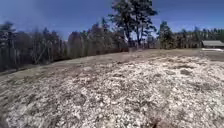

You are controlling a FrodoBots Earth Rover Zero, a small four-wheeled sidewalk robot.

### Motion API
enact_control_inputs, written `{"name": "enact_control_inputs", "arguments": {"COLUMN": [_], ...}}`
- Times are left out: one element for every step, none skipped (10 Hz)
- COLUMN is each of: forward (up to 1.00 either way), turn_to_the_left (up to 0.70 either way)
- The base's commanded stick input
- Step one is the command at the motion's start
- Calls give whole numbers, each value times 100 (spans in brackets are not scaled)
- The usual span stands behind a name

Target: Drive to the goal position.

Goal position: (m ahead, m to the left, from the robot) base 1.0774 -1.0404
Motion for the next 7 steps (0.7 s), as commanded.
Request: {"name": "enact_control_inputs", "arguments": {"forward": [70,70,70,70,70,70,70], "turn_to_the_left": [0,0,0,0,0,0,0]}}
